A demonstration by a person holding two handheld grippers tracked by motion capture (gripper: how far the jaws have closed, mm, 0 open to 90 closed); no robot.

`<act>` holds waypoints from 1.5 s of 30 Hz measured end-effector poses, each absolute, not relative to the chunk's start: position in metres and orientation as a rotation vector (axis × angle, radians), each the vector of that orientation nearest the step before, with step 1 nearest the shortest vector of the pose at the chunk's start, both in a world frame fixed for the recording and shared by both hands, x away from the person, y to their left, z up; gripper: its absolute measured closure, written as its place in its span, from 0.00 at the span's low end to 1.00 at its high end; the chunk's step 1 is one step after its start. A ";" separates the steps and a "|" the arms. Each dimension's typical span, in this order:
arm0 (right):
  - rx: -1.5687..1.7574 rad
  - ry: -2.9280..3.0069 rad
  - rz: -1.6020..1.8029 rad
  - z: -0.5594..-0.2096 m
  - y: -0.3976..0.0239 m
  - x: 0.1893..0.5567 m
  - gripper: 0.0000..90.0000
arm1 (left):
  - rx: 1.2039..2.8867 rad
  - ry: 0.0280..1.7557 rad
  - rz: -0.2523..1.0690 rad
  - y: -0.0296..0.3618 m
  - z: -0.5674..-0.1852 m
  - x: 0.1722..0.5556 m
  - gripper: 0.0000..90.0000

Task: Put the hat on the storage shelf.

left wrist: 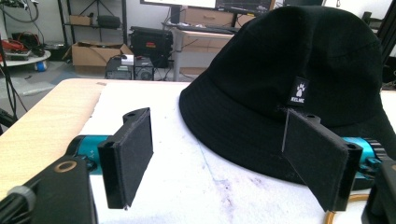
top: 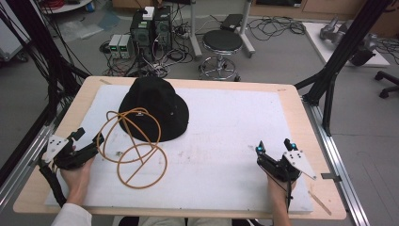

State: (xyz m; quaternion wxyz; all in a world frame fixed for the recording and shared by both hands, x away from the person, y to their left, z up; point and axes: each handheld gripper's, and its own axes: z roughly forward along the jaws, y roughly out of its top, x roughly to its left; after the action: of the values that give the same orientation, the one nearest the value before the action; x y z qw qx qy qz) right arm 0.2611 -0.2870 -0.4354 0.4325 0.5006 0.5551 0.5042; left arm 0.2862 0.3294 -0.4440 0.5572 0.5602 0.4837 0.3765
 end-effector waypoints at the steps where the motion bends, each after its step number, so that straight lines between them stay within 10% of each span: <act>1: 1.248 1.384 1.254 -0.435 -0.287 0.261 0.10 | 1.313 1.143 0.883 0.330 -0.444 0.286 0.28; 45: 1.227 1.423 1.284 -0.437 -0.284 0.256 0.10 | 1.405 1.110 0.842 0.323 -0.432 0.281 0.27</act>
State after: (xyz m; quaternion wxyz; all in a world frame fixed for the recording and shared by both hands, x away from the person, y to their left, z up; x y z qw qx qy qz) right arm 0.2564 -0.2840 -0.4373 0.4197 0.4893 0.5675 0.5122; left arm 0.2812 0.3231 -0.4325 0.5493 0.5932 0.4690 0.3557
